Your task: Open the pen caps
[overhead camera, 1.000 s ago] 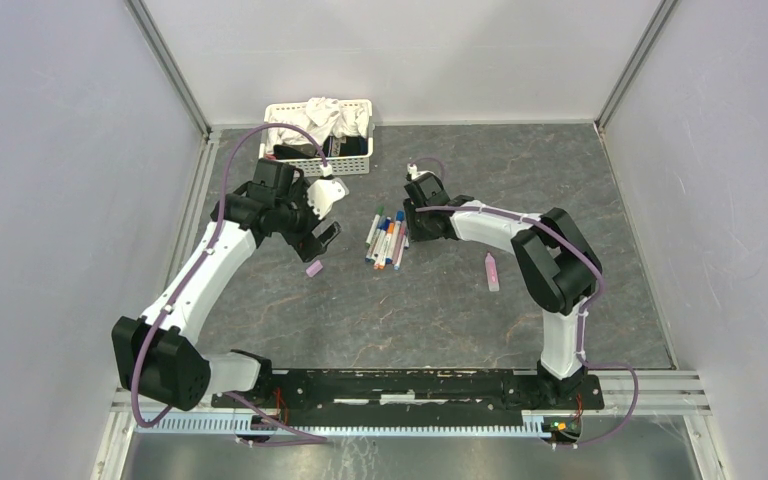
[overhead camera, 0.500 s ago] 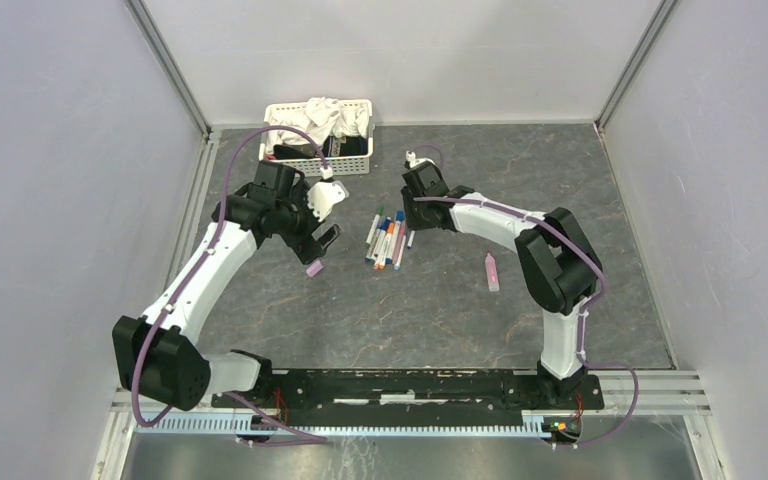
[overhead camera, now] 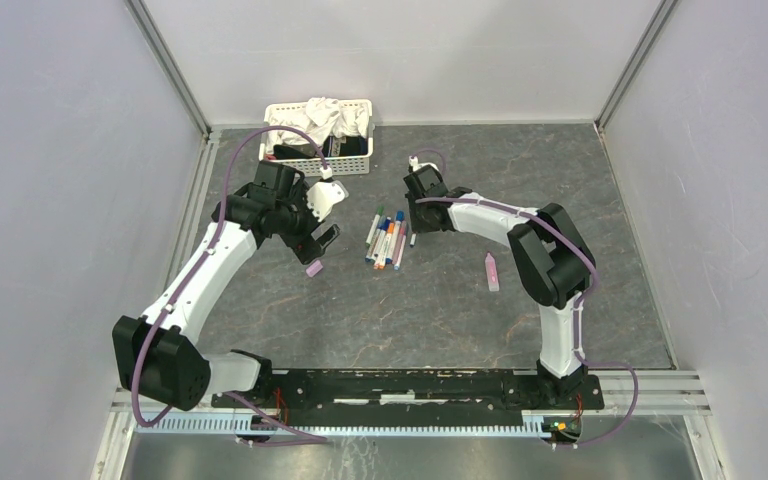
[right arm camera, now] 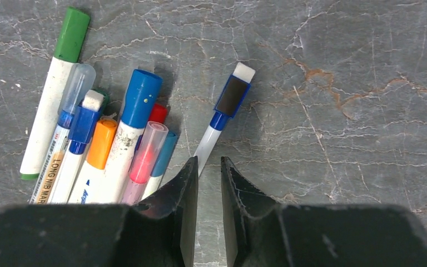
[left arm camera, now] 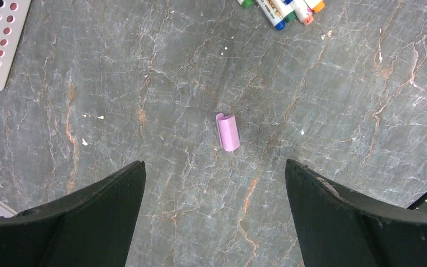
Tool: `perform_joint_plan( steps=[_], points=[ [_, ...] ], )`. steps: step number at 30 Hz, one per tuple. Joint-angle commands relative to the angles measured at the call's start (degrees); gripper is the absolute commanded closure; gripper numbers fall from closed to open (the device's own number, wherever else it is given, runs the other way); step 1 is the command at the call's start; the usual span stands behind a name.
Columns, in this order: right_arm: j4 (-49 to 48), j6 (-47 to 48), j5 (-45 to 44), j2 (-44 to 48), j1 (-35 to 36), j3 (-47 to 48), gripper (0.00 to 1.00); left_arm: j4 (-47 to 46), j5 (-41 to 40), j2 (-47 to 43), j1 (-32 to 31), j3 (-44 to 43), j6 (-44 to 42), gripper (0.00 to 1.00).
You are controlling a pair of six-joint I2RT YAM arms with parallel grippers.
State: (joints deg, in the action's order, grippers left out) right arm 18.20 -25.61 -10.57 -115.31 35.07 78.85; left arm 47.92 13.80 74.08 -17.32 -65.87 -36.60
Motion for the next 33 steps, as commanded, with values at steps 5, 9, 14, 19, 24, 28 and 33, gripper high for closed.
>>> perform_joint_plan(
  steps=[5,9,14,19,24,28,33],
  points=[
    [1.83,0.74,-4.32,1.04,-0.47,-3.14,0.74,0.42,1.52,-0.24,0.32,-0.01,1.86,0.00],
    [4.18,0.80,-7.13,2.11,-0.33,-1.54,0.74,0.42,1.79,0.23,0.27,-0.23,2.22,0.00],
    [4.33,0.65,-5.73,3.00,-0.20,0.91,0.63,0.55,2.49,0.37,0.27,-0.52,2.23,0.00],
    [5.30,0.59,-5.17,1.18,-0.23,3.40,0.59,0.80,2.96,0.55,0.27,-0.93,2.23,0.00],
    [4.49,0.51,-3.70,-0.54,-0.20,3.59,0.59,0.92,2.92,0.97,0.27,-0.84,2.15,0.00],
    [4.30,0.55,-3.49,-1.75,-0.28,3.93,0.61,0.93,3.17,1.08,0.27,-0.84,2.01,0.00],
    [4.37,0.68,-4.10,-3.06,-0.40,2.36,0.68,0.92,3.28,1.19,0.27,-1.02,2.06,0.00]
  ],
)
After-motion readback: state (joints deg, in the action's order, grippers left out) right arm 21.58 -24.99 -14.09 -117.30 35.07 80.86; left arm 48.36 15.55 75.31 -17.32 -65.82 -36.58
